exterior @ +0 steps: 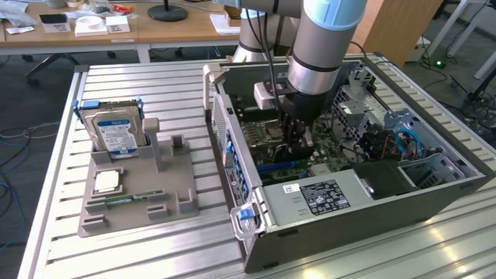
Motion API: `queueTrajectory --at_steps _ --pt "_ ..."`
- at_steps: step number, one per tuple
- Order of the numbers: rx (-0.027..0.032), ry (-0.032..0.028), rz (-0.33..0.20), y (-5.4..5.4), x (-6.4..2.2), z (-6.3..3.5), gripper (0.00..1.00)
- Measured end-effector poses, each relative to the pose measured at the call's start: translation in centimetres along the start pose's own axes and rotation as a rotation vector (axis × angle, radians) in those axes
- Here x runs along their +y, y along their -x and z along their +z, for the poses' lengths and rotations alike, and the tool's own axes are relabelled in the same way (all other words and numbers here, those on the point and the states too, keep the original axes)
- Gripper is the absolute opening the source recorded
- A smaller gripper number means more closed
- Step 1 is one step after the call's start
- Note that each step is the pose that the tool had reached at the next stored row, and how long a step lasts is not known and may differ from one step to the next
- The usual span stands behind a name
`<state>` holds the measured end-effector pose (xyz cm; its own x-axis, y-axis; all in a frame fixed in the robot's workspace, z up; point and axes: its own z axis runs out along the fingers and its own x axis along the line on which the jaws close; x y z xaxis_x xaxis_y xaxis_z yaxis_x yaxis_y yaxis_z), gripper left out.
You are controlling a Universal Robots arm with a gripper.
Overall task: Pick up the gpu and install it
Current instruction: 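Insert the gpu into the slot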
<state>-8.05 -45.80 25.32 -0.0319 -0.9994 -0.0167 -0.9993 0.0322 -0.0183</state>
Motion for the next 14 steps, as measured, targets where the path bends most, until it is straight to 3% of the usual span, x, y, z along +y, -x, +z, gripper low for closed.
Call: queueTrajectory --at_steps 14 --pt "0.0003 -0.0004 0.022 -0.02 0.15 0.13 0.26"
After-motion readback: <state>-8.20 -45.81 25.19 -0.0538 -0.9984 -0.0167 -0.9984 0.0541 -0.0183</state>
